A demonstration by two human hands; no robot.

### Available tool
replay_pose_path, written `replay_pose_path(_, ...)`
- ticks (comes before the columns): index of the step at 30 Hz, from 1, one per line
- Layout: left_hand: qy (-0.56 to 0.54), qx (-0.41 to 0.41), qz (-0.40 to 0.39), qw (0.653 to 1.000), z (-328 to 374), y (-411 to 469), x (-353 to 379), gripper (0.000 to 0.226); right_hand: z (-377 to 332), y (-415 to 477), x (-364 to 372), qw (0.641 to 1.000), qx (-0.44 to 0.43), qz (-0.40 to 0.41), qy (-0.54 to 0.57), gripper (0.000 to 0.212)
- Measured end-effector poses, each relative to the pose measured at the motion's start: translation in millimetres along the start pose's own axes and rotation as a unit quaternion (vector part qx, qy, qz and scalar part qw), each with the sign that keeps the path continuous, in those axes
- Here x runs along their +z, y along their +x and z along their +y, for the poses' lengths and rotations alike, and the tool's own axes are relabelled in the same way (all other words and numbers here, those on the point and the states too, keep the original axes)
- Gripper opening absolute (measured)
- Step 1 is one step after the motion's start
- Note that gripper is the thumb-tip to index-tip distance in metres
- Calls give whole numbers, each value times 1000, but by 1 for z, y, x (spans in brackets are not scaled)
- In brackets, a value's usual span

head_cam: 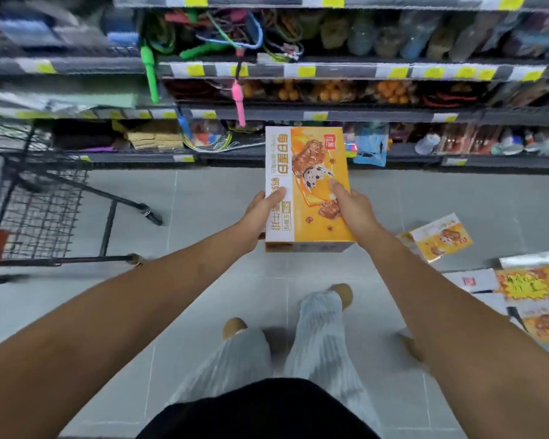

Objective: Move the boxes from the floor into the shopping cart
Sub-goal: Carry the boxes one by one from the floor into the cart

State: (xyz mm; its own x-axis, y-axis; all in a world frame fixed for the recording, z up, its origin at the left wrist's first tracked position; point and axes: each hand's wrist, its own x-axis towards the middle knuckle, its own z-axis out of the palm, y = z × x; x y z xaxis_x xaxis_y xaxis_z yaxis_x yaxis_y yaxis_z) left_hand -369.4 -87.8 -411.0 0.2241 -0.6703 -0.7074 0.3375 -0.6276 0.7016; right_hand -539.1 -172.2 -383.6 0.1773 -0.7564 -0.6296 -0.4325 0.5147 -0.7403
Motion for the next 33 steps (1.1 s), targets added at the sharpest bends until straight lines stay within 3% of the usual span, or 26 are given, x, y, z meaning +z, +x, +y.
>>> replay_pose_path(8,-110,55,126,984,11,-91,-193,38,-77,-53,197,982,-94,-131,-96,29)
replay_pose_path(17,-247,112,263,926,15,-139,-346,46,-150,-86,372,935,-164,-252,-189,27)
replay_pose_path(21,-270,124,315,901,34,-146,-409,25,-176,-82,451,918,-169,-290,-211,46)
replay_pose_path(29,-303,107,395,860,60,-140,-534,21,-229,-68,602,887,-163,-370,-224,64)
replay_pose_path(33,-328,89,428,837,64,-139,-584,22,-243,-63,664,875,-160,-380,-256,109)
